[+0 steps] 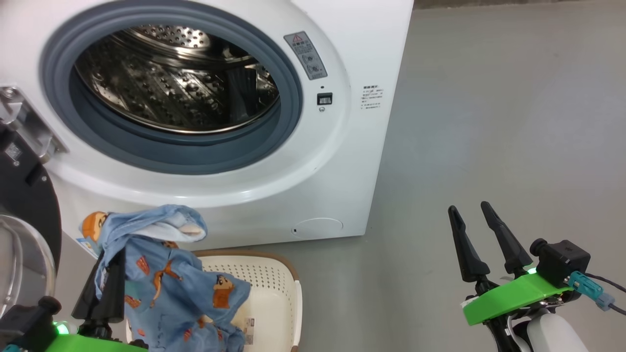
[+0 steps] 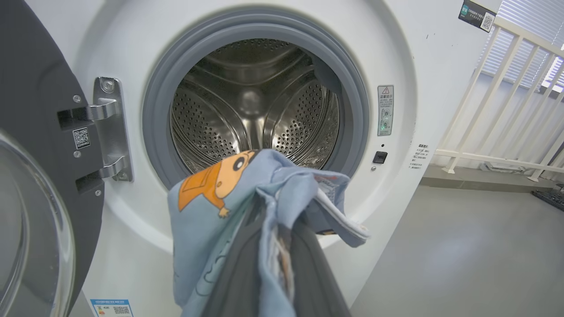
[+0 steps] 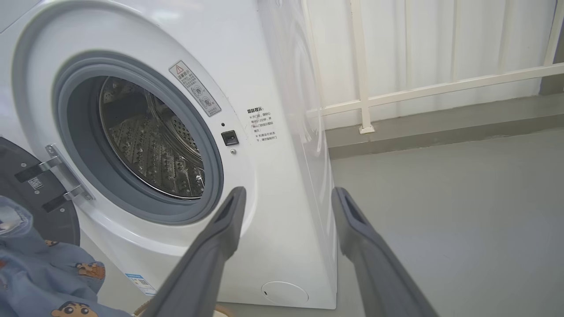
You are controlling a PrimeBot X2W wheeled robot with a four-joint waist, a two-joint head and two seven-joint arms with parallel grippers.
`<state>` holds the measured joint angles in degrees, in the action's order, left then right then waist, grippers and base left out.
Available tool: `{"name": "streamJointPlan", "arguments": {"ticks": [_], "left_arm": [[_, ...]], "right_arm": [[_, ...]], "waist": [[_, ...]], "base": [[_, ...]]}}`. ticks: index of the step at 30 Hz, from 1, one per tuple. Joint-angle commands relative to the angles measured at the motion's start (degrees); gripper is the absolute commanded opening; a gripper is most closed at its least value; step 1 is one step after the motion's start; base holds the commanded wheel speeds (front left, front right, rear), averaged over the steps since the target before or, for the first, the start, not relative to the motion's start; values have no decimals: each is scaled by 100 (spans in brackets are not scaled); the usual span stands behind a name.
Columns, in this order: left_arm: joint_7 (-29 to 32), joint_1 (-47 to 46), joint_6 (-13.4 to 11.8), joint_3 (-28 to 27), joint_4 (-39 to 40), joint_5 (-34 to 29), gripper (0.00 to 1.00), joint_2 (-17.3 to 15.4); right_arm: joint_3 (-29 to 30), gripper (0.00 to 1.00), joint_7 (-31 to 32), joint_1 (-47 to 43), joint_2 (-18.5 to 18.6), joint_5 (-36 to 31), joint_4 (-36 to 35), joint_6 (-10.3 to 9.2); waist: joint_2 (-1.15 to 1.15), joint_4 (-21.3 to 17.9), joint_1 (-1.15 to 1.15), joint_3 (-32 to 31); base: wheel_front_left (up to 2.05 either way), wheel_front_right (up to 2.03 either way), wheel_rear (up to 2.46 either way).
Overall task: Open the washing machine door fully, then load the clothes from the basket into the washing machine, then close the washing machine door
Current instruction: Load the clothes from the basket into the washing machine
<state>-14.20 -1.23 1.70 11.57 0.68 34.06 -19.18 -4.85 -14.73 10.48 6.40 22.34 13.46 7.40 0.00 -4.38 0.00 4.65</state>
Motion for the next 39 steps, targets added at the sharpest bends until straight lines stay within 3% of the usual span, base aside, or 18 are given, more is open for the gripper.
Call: {"name": "streamJointPlan", "arguments": {"ticks": [1,23,39], "left_arm": [[-5,-95,-49,-206,204,-25,0,-112],[52,-194,-111,-125,452,-19,0,-137],[184,-2133,151,-186,162,-47,0,-336]], "right_arm": [[-143,100,-27,-44,54,50,-157,9],[-154,100,-27,-27,90,-166,-112,9],[-145,100,-27,220,-154,-333,-288,9]], "waist": [[0,17,0,-51],[0,-4,0,58],[0,-237,0,875]], "base": [[0,0,0],[0,0,0],[0,0,0]]}}
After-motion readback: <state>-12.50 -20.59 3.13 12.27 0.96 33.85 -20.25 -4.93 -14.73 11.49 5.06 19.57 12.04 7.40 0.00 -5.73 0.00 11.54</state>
